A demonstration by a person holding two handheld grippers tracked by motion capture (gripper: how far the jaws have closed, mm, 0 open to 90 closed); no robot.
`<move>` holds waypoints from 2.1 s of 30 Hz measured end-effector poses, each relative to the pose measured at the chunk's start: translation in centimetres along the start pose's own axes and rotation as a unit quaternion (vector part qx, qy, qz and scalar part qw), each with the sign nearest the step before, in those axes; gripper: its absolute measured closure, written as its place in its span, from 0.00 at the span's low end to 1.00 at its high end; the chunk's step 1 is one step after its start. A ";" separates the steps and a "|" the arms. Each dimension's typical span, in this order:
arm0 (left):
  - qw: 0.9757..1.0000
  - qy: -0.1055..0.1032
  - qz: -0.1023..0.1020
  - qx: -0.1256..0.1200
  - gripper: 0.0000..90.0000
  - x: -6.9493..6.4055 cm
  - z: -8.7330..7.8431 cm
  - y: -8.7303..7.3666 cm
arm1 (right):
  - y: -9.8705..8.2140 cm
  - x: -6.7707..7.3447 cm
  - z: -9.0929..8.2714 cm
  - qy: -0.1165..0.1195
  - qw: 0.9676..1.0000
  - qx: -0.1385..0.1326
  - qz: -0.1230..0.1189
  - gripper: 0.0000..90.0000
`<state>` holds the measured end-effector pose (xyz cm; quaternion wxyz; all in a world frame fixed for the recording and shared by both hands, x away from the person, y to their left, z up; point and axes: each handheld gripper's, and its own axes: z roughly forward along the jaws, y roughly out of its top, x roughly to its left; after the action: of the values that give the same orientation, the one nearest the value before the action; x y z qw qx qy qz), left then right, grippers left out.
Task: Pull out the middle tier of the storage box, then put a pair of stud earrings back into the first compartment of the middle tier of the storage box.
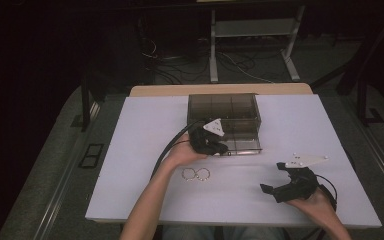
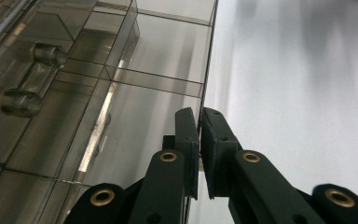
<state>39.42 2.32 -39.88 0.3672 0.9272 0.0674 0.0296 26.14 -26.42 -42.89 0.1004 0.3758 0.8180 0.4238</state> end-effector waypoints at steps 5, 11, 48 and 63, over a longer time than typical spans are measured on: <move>1.000 -0.002 0.006 0.001 0.94 -0.1 0.0 0.0 | 0.0 0.0 0.0 0.000 1.000 0.000 0.000 0.00; 1.000 -0.003 0.003 0.002 0.94 -0.3 -0.1 -0.2 | 0.0 0.0 0.0 0.000 1.000 0.000 0.000 0.00; 0.997 0.041 -0.057 -0.037 0.72 -1.2 -5.8 -0.7 | -0.1 -0.1 -0.4 -0.004 1.000 -0.011 0.007 0.00; 0.992 0.058 -0.107 -0.037 0.53 -2.5 -8.3 -1.8 | 0.0 0.1 -0.7 -0.008 1.000 -0.021 0.016 0.00</move>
<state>35.91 8.87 -35.10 0.3981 0.8971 0.1859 0.0465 25.73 -26.84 -42.44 0.1083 0.3895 0.8020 0.4397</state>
